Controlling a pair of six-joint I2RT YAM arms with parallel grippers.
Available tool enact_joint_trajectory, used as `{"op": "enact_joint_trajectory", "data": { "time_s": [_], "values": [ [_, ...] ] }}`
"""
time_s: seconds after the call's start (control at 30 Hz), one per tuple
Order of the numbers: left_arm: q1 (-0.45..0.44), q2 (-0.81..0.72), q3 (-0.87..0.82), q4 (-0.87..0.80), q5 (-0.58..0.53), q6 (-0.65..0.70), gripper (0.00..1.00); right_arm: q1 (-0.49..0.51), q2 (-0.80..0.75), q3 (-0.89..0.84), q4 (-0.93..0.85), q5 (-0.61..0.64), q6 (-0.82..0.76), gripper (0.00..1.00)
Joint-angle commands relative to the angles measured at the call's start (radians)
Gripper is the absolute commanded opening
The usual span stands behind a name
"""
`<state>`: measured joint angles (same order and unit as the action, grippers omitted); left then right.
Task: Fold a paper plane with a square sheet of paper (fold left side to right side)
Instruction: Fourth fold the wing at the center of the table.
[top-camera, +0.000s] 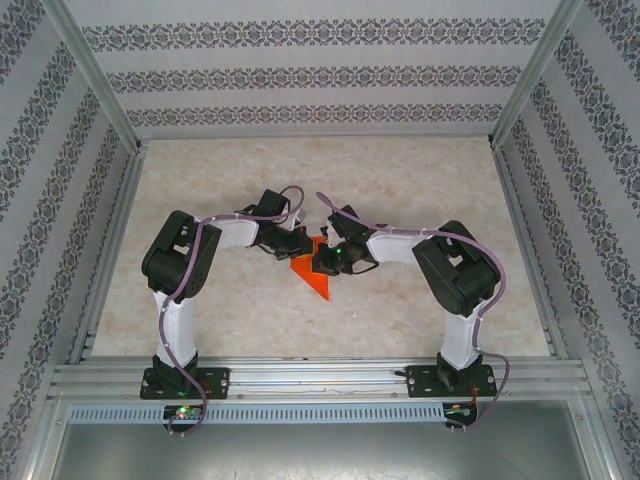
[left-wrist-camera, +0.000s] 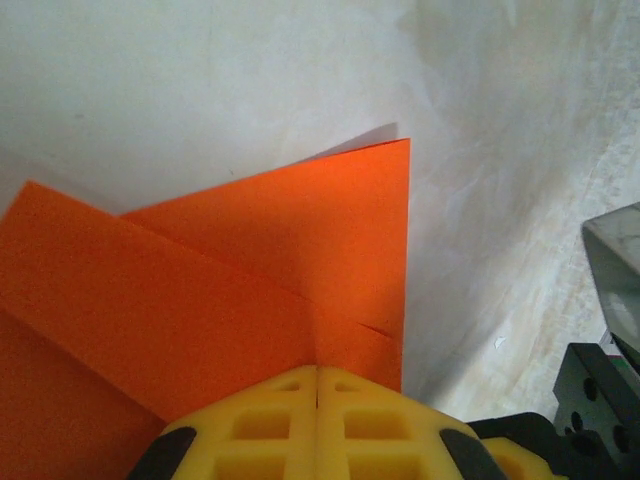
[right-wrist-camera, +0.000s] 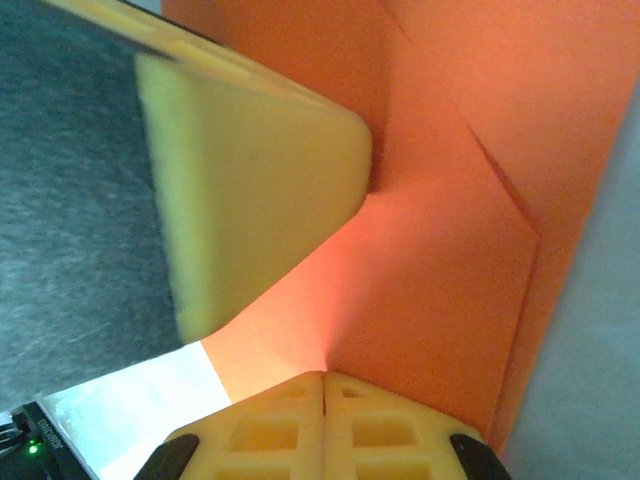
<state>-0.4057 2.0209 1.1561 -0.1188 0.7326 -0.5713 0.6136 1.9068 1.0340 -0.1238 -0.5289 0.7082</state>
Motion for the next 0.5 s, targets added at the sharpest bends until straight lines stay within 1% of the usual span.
{"op": "enact_joint_trajectory", "data": {
  "time_s": [0.0, 0.47],
  "values": [
    [-0.001, 0.044, -0.021, -0.024, -0.058, -0.008, 0.00, 0.022, 0.021, 0.011, -0.084, 0.027, -0.009, 0.00],
    [0.017, 0.052, -0.032, -0.026, -0.075, -0.022, 0.00, 0.048, -0.027, -0.054, -0.162, 0.027, -0.016, 0.00]
  ]
}}
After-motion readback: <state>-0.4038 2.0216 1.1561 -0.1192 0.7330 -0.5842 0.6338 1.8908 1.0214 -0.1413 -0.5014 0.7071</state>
